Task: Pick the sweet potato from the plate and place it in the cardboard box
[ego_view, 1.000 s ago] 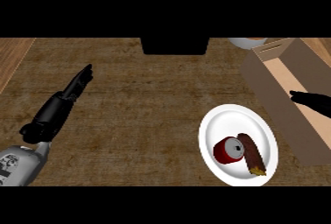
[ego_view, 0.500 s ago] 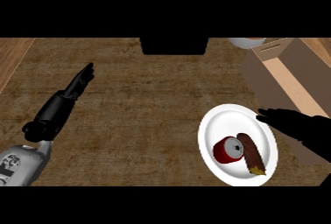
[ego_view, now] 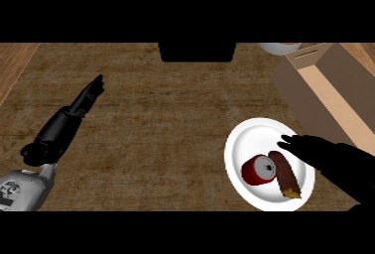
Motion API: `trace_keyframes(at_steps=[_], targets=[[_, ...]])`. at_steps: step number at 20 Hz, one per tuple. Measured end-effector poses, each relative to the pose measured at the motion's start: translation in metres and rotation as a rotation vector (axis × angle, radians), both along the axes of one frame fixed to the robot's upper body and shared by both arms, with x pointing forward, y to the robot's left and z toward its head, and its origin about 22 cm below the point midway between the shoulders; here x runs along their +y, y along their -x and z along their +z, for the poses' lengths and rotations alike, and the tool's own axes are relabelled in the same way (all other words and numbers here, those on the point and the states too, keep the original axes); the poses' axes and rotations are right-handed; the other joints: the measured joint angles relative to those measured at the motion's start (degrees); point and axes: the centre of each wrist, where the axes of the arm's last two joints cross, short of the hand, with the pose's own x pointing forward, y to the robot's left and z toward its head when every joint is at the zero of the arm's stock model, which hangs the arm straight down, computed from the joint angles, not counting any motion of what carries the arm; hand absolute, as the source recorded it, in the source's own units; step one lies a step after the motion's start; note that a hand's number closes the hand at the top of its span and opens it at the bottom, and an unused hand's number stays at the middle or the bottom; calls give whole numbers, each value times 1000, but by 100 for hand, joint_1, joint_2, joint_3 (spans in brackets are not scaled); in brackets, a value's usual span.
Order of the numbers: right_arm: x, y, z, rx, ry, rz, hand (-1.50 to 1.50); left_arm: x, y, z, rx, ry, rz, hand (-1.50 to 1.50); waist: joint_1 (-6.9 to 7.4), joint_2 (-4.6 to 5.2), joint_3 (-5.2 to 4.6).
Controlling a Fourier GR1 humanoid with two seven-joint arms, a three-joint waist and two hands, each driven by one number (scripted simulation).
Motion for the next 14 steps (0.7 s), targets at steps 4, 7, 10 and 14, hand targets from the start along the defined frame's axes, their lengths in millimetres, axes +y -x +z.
trace_keyframes(at_steps=[4, 7, 10, 14], targets=[[9, 0, -14, -29, 20, -14, -150, -7, -7, 0, -1, 1, 5, 0, -7, 4, 1], [15, -4, -20, -36, 28, -23, -150, -9, -8, -2, -3, 4, 4, 0, -4, 5, 2], [16, -9, -32, -32, 54, -22, -150, -5, -5, -3, -2, 3, -4, 0, 3, 5, 1], [19, -14, -44, -34, 89, -36, -150, 0, -4, 2, 1, 3, -5, 0, 7, 4, 1]])
